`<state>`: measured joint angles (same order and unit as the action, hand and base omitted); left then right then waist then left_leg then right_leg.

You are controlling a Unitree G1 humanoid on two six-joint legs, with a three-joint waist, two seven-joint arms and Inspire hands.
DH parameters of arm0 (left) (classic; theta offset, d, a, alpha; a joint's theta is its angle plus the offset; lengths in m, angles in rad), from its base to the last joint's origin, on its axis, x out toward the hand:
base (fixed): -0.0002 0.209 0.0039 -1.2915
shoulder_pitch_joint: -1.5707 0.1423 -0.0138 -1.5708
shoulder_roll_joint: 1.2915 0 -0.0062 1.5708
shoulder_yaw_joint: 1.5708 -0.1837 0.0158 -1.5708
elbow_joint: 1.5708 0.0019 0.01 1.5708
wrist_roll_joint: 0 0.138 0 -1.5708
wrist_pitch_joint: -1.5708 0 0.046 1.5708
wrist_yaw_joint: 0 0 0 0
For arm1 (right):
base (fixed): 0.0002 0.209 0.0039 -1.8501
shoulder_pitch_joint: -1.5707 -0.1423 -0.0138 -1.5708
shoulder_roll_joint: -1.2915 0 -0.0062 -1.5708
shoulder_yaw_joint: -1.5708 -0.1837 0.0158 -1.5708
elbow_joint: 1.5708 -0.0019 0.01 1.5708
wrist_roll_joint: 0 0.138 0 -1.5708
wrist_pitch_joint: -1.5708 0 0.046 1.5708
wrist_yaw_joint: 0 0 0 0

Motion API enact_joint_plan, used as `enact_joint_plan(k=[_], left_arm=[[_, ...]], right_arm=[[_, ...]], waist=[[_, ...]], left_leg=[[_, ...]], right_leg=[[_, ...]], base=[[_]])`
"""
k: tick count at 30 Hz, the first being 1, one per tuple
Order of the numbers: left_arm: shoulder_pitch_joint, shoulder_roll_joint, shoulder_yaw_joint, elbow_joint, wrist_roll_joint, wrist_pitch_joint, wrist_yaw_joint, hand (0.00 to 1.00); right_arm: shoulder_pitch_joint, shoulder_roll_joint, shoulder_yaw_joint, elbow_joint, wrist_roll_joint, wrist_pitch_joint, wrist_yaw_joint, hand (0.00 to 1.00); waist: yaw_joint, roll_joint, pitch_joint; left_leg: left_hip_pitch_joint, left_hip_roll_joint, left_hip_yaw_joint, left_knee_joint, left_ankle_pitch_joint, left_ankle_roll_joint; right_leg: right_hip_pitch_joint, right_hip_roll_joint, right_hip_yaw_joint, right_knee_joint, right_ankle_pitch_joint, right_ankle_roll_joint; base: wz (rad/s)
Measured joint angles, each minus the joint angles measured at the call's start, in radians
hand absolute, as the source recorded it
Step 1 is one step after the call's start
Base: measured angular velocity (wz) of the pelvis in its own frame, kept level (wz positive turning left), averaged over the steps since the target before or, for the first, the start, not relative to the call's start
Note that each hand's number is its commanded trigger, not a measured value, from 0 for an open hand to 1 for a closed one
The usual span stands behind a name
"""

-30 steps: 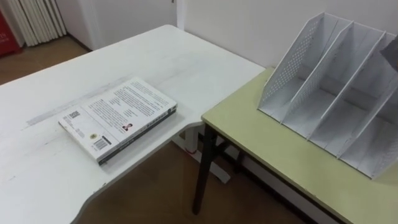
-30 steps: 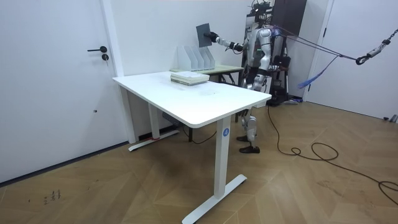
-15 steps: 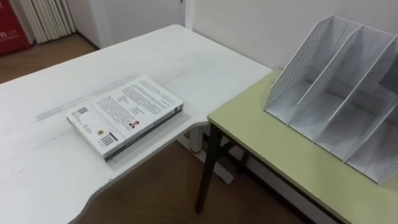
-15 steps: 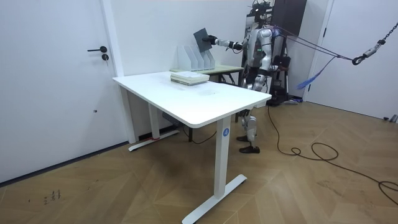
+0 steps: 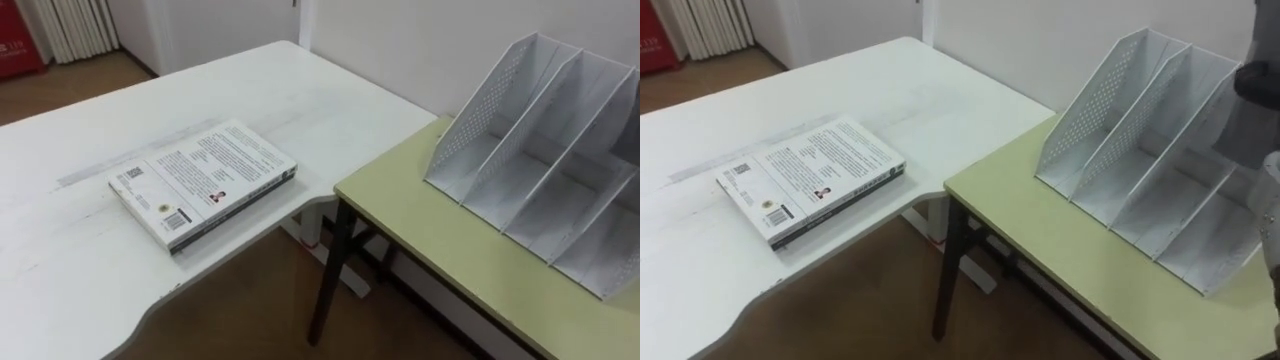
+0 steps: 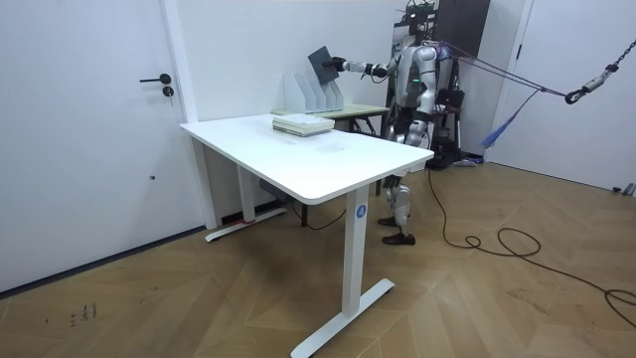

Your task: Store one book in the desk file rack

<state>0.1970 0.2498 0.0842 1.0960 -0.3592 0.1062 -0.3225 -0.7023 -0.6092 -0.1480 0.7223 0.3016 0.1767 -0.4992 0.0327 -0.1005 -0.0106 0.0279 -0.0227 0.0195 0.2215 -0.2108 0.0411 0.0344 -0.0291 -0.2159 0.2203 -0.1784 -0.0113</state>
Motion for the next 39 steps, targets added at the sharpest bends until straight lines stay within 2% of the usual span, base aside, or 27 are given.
enact_joint_plan(k=[6,15,24,25,30,39], left_arm=[[-0.001,0.0,0.011,0.001,0.0,0.018,0.015,0.0],[0.001,0.0,0.013,0.003,0.004,0.038,0.035,0.0],[0.001,0.0,0.012,-0.009,0.003,0.048,0.049,0.0],[0.001,0.0,0.011,-0.012,0.003,0.049,0.056,0.0],[0.002,0.0,0.01,-0.016,0.004,0.05,0.069,0.0],[0.004,0.007,0.009,-0.016,0.005,0.047,0.08,0.0]], right_arm=[[-0.031,0.0,0.009,0.079,-0.003,0.014,-0.002,1.0],[-0.04,0.0,0.009,0.108,0.011,0.035,-0.003,1.0],[-0.04,0.0,0.009,0.108,0.122,0.036,-0.03,1.0],[-0.04,0.0,0.009,0.108,0.128,0.036,-0.036,0.0],[-0.04,0.0,0.009,0.109,0.131,0.036,-0.056,0.0],[-0.042,0.0,0.009,0.109,0.131,0.031,-0.066,0.0]], waist=[[0.006,0.005,-0.0023],[0.019,0.031,-0.006],[0.027,0.033,-0.0026],[0.026,0.034,-0.0016],[0.028,0.035,0.0052],[0.03,0.03,0.0051]], left_leg=[[0.002,0.0,0.001,0.0,0.0,0.0],[0.003,-0.001,0.0,0.0,0.0,0.0],[0.002,-0.001,0.0,-0.009,0.001,0.001],[0.003,-0.001,0.001,-0.011,0.001,0.001],[0.005,-0.001,0.002,-0.015,0.001,0.002],[0.006,-0.002,0.003,-0.016,0.001,0.002]], right_leg=[[-0.002,-0.001,-0.006,0.0,0.0,0.0],[0.0,-0.002,-0.008,0.0,0.0,0.0],[0.002,-0.002,-0.008,0.0,0.0,0.0],[0.002,-0.002,-0.007,-0.001,0.0,0.0],[0.0,-0.002,-0.007,-0.001,0.0,0.001],[0.001,-0.003,-0.007,-0.001,-0.001,0.002]], base=[[0.0],[0.0],[0.0],[0.0],[0.0],[0.0]])
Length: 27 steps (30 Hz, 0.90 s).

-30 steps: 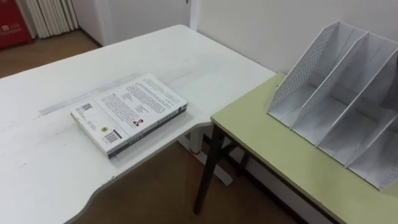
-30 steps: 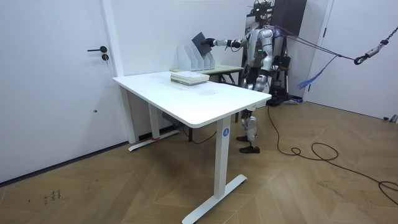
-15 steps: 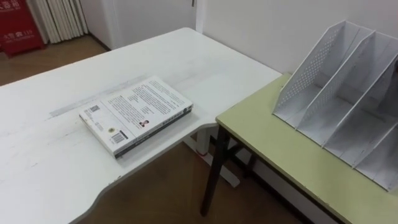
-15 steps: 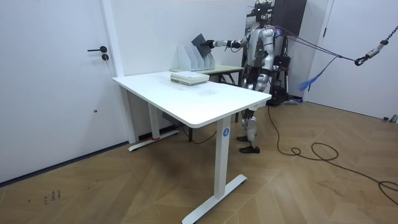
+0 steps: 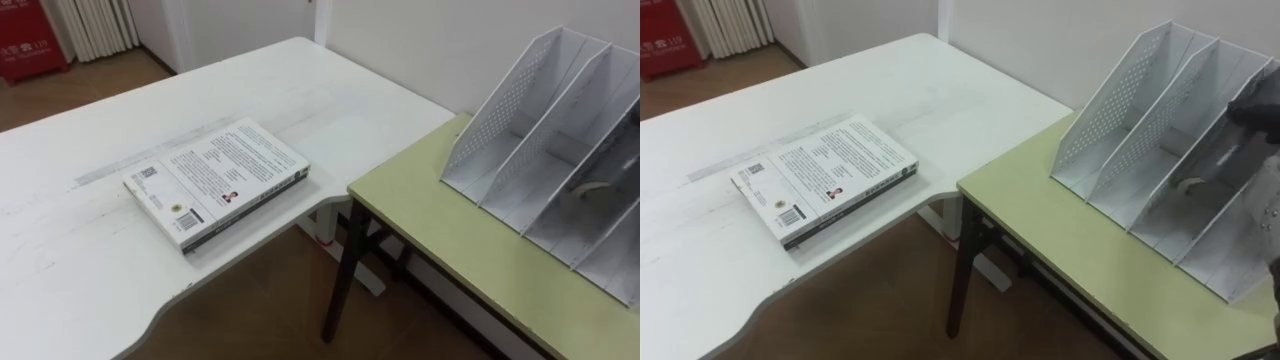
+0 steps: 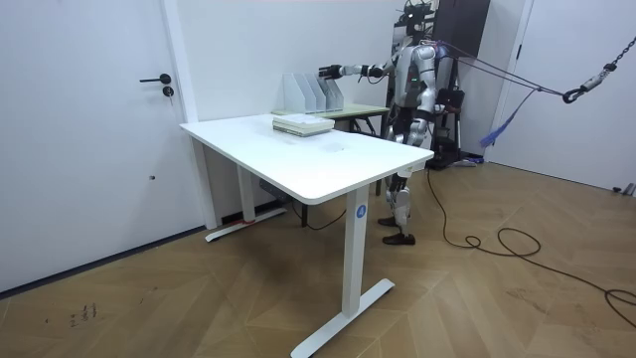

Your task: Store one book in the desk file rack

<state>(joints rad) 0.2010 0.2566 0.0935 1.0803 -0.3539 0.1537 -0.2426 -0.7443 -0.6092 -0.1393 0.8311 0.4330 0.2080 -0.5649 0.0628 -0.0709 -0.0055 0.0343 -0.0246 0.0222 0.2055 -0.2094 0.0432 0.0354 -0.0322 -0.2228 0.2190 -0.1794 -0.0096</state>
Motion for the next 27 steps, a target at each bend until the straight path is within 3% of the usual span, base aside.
enact_joint_plan(k=[27], left_arm=[[0.008,0.0,-0.001,0.001,0.014,-0.001,0.021,0.0]], right_arm=[[-0.046,0.0,0.0,-0.029,0.036,-0.006,0.029,0.0]], waist=[[-0.001,0.009,-0.0041]], left_leg=[[-0.014,-0.004,-0.027,0.018,0.001,0.0]], right_leg=[[0.004,-0.003,-0.021,0.001,0.0,0.0]], base=[[0.03]])
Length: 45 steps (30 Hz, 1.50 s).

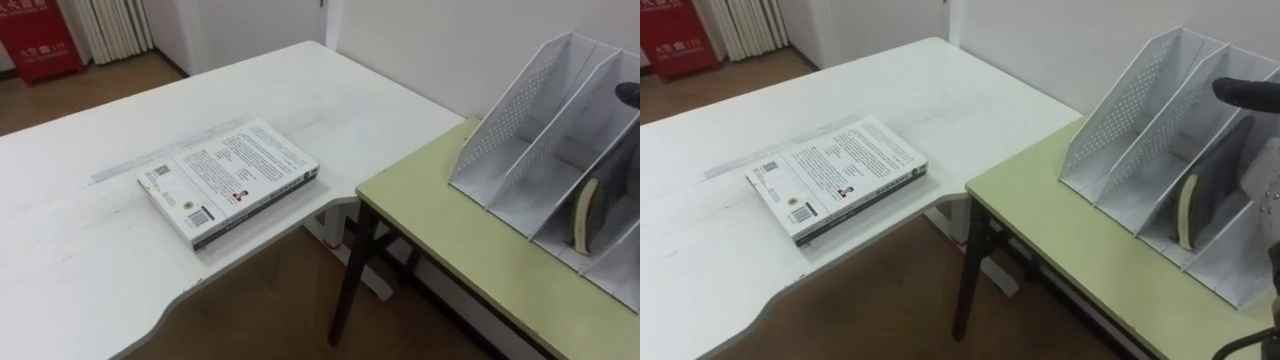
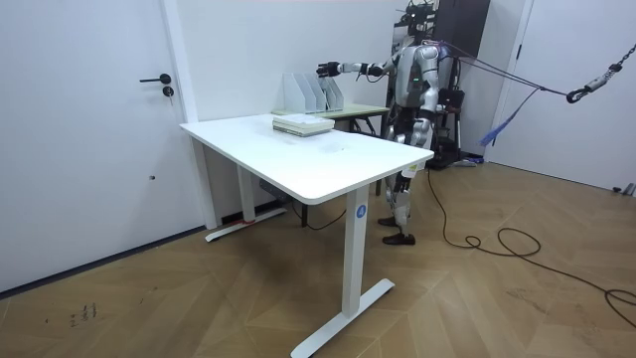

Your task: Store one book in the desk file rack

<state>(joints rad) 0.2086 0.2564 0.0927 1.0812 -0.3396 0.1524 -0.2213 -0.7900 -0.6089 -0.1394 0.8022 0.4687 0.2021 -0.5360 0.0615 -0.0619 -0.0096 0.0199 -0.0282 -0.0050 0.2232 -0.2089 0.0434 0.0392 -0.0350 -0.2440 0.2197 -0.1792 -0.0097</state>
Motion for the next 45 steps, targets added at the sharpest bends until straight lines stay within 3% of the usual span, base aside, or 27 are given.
enact_joint_plan(k=[8,15,20,24,29,32,36,38,40,42,43,45], left_arm=[[0.002,0.001,-0.033,0.0,-0.002,-0.016,0.022,0.0],[0.003,0.001,-0.04,0.001,-0.005,-0.022,0.022,0.0],[-0.001,0.0,-0.06,0.005,-0.021,-0.046,0.032,0.0],[0.009,-0.001,-0.057,0.0,-0.021,-0.051,0.032,0.0],[0.007,-0.001,-0.057,0.006,-0.02,-0.057,0.008,0.0],[0.006,0.001,-0.057,0.01,-0.019,-0.057,-0.012,0.0],[0.0,0.012,-0.061,0.021,-0.021,-0.057,-0.04,0.0],[-0.015,0.031,-0.087,0.023,-0.022,-0.054,-0.061,0.0],[-0.042,0.059,-0.123,0.049,-0.021,-0.045,-0.077,0.0],[-0.062,0.075,-0.149,0.049,-0.022,-0.039,-0.078,0.0],[-0.071,0.079,-0.155,0.049,-0.022,-0.04,-0.079,0.0],[-0.089,0.079,-0.168,0.064,-0.022,-0.036,-0.084,0.0]], right_arm=[[0.0,0.0,0.016,-0.125,0.0,-0.018,-0.008,0.0],[0.017,0.02,0.043,-0.439,-0.004,-0.024,-0.006,0.0],[0.089,0.032,0.079,-0.62,-0.005,-0.057,0.081,0.0],[0.206,0.093,0.083,-0.748,0.001,-0.059,0.25,0.0],[0.345,0.095,0.097,-0.836,0.076,-0.058,0.489,0.0],[0.402,0.093,0.121,-0.878,0.074,-0.057,0.625,0.0],[0.443,0.081,0.211,-0.894,0.007,-0.057,0.834,0.0],[0.47,0.067,0.262,-0.893,-0.021,-0.057,0.917,0.0],[0.509,0.049,0.345,-0.863,-0.058,-0.058,1.016,0.0],[0.57,0.048,0.402,-0.832,-0.126,-0.043,1.079,0.0],[0.607,0.048,0.434,-0.824,-0.186,-0.023,1.134,0.0],[0.653,0.049,0.473,-0.792,-0.281,-0.018,1.2,0.0]], waist=[[-0.001,0.002,0.0013],[-0.002,0.006,0.0031],[-0.002,-0.002,0.0051],[-0.003,-0.003,0.0073],[-0.008,0.004,0.011],[-0.012,0.012,0.0092],[-0.005,0.007,0.0082],[0.0,-0.001,0.0073],[0.02,-0.015,0.0089],[0.034,-0.035,0.0049],[0.05,-0.04,0.0077],[0.063,-0.037,0.011]], left_leg=[[0.019,-0.001,0.001,-0.007,0.0,0.0],[0.025,0.004,0.022,-0.02,0.001,-0.001],[0.028,0.01,0.028,-0.017,0.001,-0.001],[0.026,0.011,0.031,-0.02,0.001,-0.001],[0.024,0.015,0.032,-0.024,0.0,-0.002],[0.023,0.017,0.032,-0.027,0.0,-0.002],[0.032,0.02,0.045,-0.026,0.001,-0.003],[0.032,0.021,0.045,-0.027,0.001,-0.003],[0.032,0.021,0.042,-0.027,0.0,-0.004],[0.029,0.021,0.044,-0.026,0.0,-0.004],[0.027,0.02,0.043,-0.024,0.0,-0.004],[0.024,0.017,0.035,-0.018,-0.002,-0.001]], right_leg=[[0.015,0.0,0.006,-0.006,0.0,0.0],[0.014,0.005,0.016,-0.014,0.0,0.0],[0.015,0.004,0.021,-0.018,0.0,0.0],[0.013,0.004,0.023,-0.018,0.001,0.001],[0.013,0.006,0.021,-0.017,0.002,-0.001],[0.011,0.008,0.022,-0.016,0.002,-0.002],[0.011,0.011,0.038,-0.016,0.003,-0.004],[0.011,0.011,0.039,-0.016,0.004,-0.004],[0.012,0.013,0.042,-0.018,0.004,-0.005],[0.012,0.013,0.041,-0.018,0.004,-0.005],[0.012,0.012,0.038,-0.017,0.005,-0.005],[0.013,0.009,0.032,-0.018,0.007,-0.003]], base=[[-0.01],[-0.05],[-0.01],[-0.03],[0.0],[-0.04],[-0.08],[-0.03],[0.0],[0.03],[0.05],[0.04]])
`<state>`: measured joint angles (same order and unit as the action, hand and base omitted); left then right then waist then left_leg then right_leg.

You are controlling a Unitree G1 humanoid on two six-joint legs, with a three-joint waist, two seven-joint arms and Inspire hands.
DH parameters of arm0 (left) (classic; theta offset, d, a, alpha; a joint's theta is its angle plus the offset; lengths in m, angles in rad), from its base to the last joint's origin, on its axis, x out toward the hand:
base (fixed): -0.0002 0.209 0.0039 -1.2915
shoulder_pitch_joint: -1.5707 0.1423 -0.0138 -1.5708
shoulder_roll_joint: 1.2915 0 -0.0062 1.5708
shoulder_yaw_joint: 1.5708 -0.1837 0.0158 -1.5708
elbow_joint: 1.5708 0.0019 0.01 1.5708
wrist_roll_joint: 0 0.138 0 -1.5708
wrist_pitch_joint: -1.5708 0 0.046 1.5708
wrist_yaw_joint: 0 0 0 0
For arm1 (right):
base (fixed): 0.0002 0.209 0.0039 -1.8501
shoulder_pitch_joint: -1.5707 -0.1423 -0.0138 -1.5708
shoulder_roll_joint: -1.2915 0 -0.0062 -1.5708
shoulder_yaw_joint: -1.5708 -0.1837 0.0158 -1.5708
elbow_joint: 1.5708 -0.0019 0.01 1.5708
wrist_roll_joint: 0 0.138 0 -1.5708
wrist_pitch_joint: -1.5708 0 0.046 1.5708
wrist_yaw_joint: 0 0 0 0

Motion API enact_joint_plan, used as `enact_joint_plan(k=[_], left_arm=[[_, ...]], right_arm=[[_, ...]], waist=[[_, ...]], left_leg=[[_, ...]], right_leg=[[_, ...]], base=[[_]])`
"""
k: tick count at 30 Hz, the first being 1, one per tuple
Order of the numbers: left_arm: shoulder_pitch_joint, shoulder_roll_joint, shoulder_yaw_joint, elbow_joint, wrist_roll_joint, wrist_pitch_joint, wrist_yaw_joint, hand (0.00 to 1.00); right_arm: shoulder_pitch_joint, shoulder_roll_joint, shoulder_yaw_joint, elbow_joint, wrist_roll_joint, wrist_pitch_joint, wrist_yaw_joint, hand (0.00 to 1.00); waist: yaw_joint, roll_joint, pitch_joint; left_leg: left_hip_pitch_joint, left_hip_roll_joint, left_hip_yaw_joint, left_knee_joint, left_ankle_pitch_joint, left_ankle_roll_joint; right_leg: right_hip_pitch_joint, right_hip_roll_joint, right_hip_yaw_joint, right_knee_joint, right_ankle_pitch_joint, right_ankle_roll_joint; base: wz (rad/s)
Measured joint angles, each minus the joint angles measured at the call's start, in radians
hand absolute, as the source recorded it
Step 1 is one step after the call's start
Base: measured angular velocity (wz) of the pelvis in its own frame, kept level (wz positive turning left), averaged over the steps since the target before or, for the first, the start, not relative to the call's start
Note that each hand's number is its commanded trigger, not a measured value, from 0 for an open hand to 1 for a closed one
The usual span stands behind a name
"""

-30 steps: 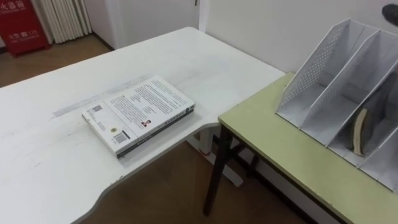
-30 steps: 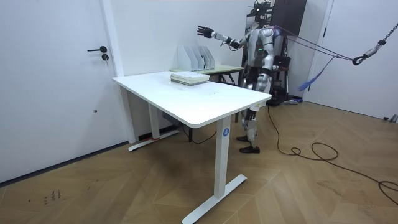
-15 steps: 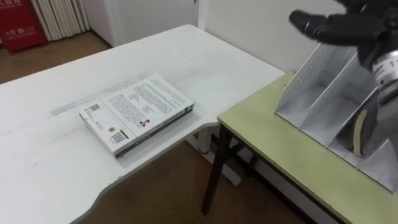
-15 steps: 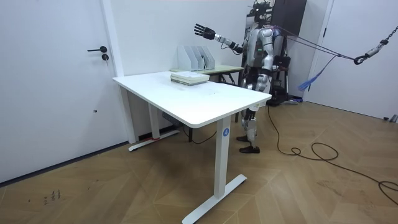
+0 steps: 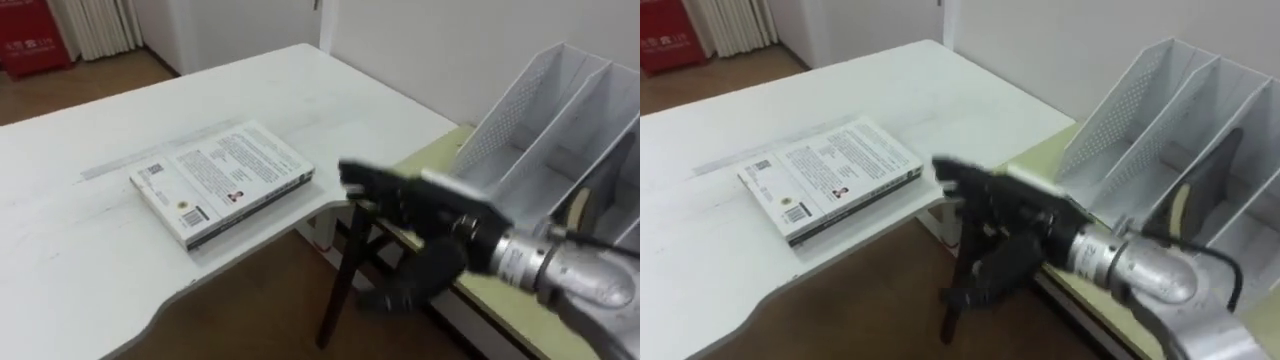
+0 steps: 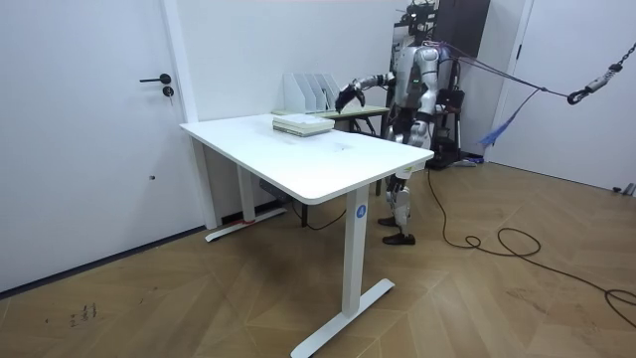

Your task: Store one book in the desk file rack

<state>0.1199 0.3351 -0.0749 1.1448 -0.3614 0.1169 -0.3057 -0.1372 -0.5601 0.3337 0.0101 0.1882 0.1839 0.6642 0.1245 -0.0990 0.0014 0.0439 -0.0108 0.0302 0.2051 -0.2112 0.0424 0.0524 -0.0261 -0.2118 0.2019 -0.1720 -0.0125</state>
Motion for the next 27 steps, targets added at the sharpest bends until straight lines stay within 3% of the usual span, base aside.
enact_joint_plan(k=[4,6,9,12,13,16,19,27], left_arm=[[-0.02,-0.004,-0.04,0.007,-0.003,0.006,-0.012,0.0],[-0.016,-0.008,-0.041,0.008,-0.018,0.007,-0.009,0.0],[-0.006,-0.031,-0.027,0.014,-0.021,0.008,0.006,0.0],[-0.005,-0.061,-0.02,0.015,-0.029,0.004,0.049,0.0],[-0.001,-0.075,-0.004,0.019,-0.027,0.001,0.064,0.0],[0.024,-0.088,0.031,0.017,-0.017,-0.005,0.084,0.0],[0.051,-0.104,0.077,0.019,-0.004,-0.009,0.095,0.0],[0.095,-0.128,0.121,0.022,0.022,0.008,0.128,0.0]], right_arm=[[0.066,0.024,0.04,0.205,-0.209,0.006,0.065,0.0],[0.116,0.043,0.033,0.292,-0.302,0.011,0.047,0.0],[0.182,0.078,0.014,0.438,-0.407,0.02,0.007,0.0],[0.218,0.154,-0.053,0.684,-0.412,0.01,-0.1,0.0],[0.216,0.181,-0.119,0.769,-0.408,0.0,-0.143,0.0],[0.216,0.232,-0.198,0.954,-0.427,-0.033,-0.265,0.0],[0.226,0.283,-0.242,1.101,-0.428,-0.031,-0.355,0.0],[0.257,0.349,-0.26,1.307,-0.434,0.001,-0.522,0.0]], waist=[[0.021,0.017,0.0093],[0.021,0.023,0.009],[0.016,0.04,0.0021],[0.014,0.062,-0.0084],[0.014,0.066,-0.0071],[-0.003,0.068,-0.0089],[-0.016,0.069,-0.0069],[-0.053,0.084,0.0026]], left_leg=[[-0.004,-0.005,-0.004,0.001,-0.002,0.005],[-0.007,-0.006,-0.01,0.001,-0.002,0.005],[-0.009,-0.006,-0.014,0.0,-0.002,0.005],[-0.004,-0.006,-0.009,-0.003,-0.002,0.004],[0.0,-0.006,-0.005,-0.004,-0.002,0.004],[0.011,-0.006,-0.007,-0.005,-0.002,0.004],[0.021,-0.013,-0.015,-0.003,-0.003,0.003],[0.039,-0.02,-0.039,-0.004,-0.004,0.004]], right_leg=[[-0.002,-0.004,0.007,0.001,0.003,0.005],[-0.002,-0.005,0.001,0.0,0.003,0.005],[-0.002,-0.005,-0.012,0.0,0.003,0.006],[0.004,-0.006,-0.016,-0.002,0.003,0.006],[0.008,-0.005,-0.014,-0.008,0.002,0.006],[0.026,-0.002,-0.016,-0.019,0.002,0.006],[0.047,0.0,-0.015,-0.034,0.0,0.006],[0.072,-0.007,-0.035,-0.034,-0.013,0.013]], base=[[0.0],[0.07],[0.04],[0.0],[-0.06],[0.07],[0.09],[0.09]])
